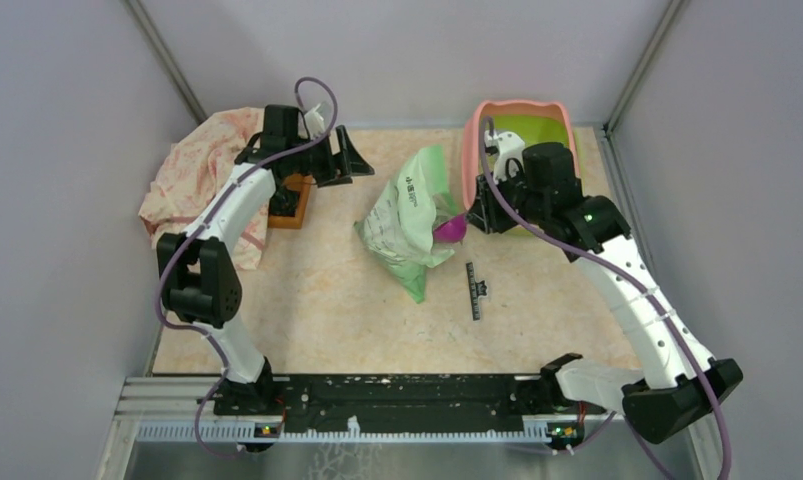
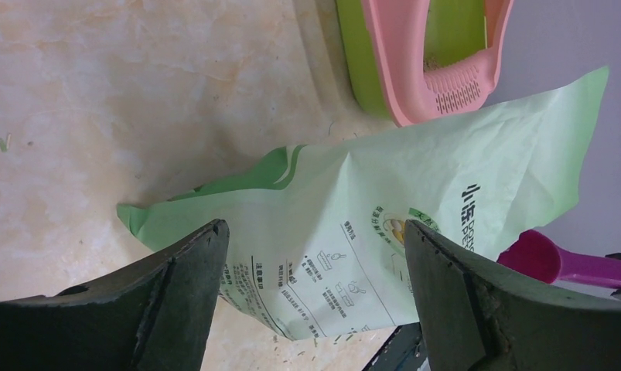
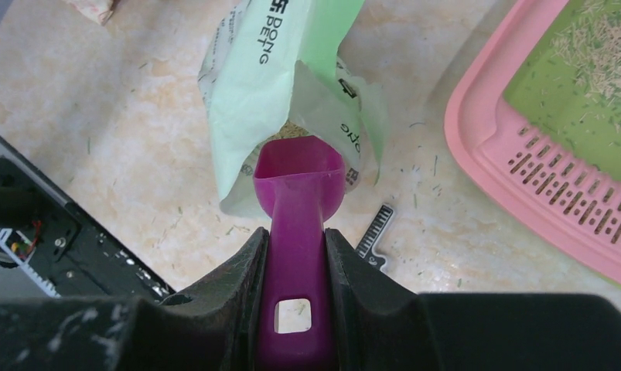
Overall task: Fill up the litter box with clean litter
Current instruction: 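Scoop the cat litter from the cat litter bag.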
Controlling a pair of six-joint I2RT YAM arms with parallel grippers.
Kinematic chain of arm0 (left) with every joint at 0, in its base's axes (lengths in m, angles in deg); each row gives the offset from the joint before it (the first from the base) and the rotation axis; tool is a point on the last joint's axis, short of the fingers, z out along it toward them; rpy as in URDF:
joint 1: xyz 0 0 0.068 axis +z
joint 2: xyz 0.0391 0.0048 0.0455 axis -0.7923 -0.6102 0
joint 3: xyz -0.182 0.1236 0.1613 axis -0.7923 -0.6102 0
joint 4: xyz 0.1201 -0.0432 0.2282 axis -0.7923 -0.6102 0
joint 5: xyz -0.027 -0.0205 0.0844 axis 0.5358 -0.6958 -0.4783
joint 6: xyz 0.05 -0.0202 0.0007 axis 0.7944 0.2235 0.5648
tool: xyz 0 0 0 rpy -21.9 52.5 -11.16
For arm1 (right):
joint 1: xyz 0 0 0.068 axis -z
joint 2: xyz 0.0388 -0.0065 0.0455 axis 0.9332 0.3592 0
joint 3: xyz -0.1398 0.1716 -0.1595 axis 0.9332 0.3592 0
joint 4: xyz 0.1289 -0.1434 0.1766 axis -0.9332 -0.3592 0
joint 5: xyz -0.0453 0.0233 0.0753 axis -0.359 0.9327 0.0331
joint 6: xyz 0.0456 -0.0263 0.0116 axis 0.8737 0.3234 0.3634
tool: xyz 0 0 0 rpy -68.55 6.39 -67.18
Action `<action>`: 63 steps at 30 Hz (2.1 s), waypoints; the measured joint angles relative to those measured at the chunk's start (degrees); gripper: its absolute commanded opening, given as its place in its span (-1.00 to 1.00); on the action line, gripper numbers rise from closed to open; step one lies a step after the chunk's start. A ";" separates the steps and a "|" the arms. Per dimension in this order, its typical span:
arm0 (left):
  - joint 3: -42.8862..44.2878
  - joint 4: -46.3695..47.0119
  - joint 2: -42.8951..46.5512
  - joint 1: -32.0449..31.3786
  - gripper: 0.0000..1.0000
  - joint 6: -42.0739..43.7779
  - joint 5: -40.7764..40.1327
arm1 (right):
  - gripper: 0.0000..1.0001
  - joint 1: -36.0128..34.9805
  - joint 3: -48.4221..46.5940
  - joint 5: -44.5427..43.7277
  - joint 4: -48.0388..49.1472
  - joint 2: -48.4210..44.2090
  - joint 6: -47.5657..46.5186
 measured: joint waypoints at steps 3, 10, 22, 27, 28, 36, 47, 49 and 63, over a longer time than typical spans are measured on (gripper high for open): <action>-0.55 0.00 -0.04 0.13 0.76 0.07 -0.02 | -1.00 -0.79 -2.99 -2.43 -1.09 3.08 -0.81; -0.87 0.17 -0.13 0.37 0.76 0.24 -0.02 | -1.00 -2.21 -8.98 -5.35 -3.50 7.98 -1.60; -4.11 0.72 -0.52 0.39 0.75 0.48 -1.29 | -1.00 -9.16 -12.98 -8.00 -6.49 17.18 -3.08; -4.46 0.92 -0.66 0.39 0.74 0.66 -1.53 | -1.00 -10.67 -13.27 -9.22 -5.81 19.26 -3.45; -4.50 0.94 -0.66 0.39 0.75 0.70 -1.55 | -1.00 -10.93 -13.25 -9.51 -5.53 19.39 -3.45; -4.63 0.96 -0.66 0.52 0.74 1.03 -1.90 | -1.00 -12.83 -3.96 -10.38 4.90 17.88 -1.62; -5.14 0.92 -0.66 0.76 0.74 1.07 -2.03 | -1.00 -17.11 14.71 -16.52 24.37 9.14 2.03; -5.29 0.92 -0.66 0.76 0.74 1.07 -2.10 | -1.00 -17.88 18.49 -17.64 28.30 7.08 2.32; -6.16 0.85 0.15 0.76 0.74 1.03 -2.51 | -1.00 -24.26 44.15 -27.71 58.82 -2.40 2.75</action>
